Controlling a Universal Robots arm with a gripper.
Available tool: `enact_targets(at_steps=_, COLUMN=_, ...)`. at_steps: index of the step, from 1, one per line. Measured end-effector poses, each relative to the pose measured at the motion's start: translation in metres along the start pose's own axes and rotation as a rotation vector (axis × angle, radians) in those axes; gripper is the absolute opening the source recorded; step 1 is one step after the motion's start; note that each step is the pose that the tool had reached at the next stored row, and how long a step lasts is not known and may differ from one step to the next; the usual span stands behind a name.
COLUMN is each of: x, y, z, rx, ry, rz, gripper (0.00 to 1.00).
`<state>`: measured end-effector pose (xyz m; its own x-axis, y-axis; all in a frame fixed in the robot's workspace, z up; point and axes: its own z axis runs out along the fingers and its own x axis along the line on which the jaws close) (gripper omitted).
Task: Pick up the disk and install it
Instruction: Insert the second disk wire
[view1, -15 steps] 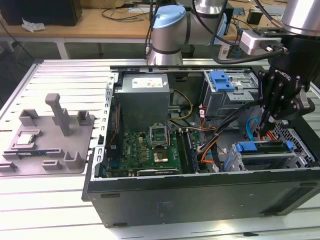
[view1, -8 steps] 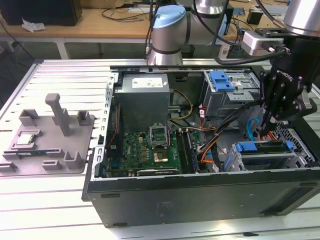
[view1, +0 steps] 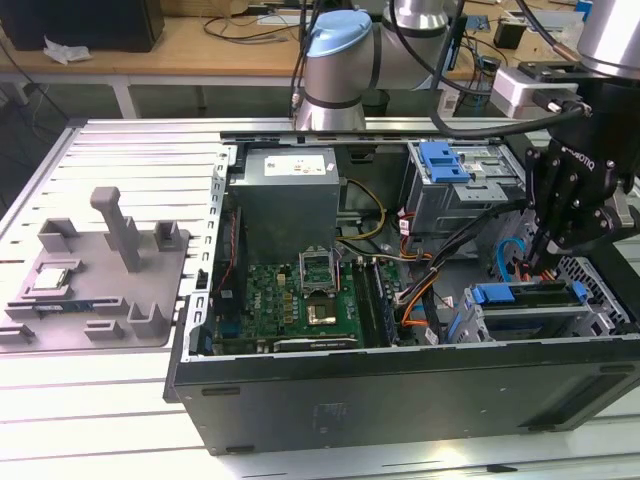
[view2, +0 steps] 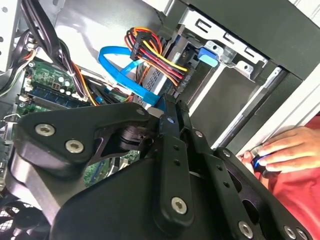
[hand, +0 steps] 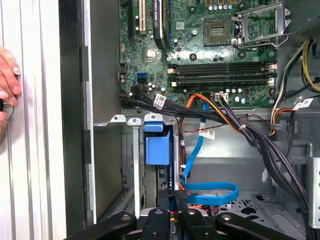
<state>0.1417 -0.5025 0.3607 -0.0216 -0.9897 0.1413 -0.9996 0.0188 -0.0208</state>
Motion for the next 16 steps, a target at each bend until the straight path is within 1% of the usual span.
enact_targets(at_steps=1, x=0.0007, y=0.0000, z=0.0001, rx=-0.0001, ry=-0.0043, rz=0.000, gripper=0.16)
enact_targets(at_steps=3, x=0.0046, y=-0.0002, z=0.0006, rx=-0.0005, ry=-0.0250, rz=0.000, gripper=0.16)
enact_targets(at_steps=5, x=0.0059, y=-0.0002, z=0.0009, rx=-0.0007, ry=-0.0330, rz=0.000, gripper=0.16)
enact_targets(at_steps=6, x=0.0073, y=-0.0003, z=0.0010, rx=-0.0008, ry=-0.0392, rz=0.001, gripper=0.16)
enact_targets(at_steps=7, x=0.0079, y=-0.0003, z=0.0012, rx=-0.0009, ry=-0.0422, rz=0.001, gripper=0.16)
enact_targets(at_steps=8, x=0.0083, y=-0.0003, z=0.0012, rx=-0.0009, ry=-0.0433, rz=0.001, gripper=0.16)
enact_targets(at_steps=16, x=0.0085, y=-0.0012, z=0.0013, rx=-0.0009, ry=-0.0434, rz=0.001, gripper=0.16)
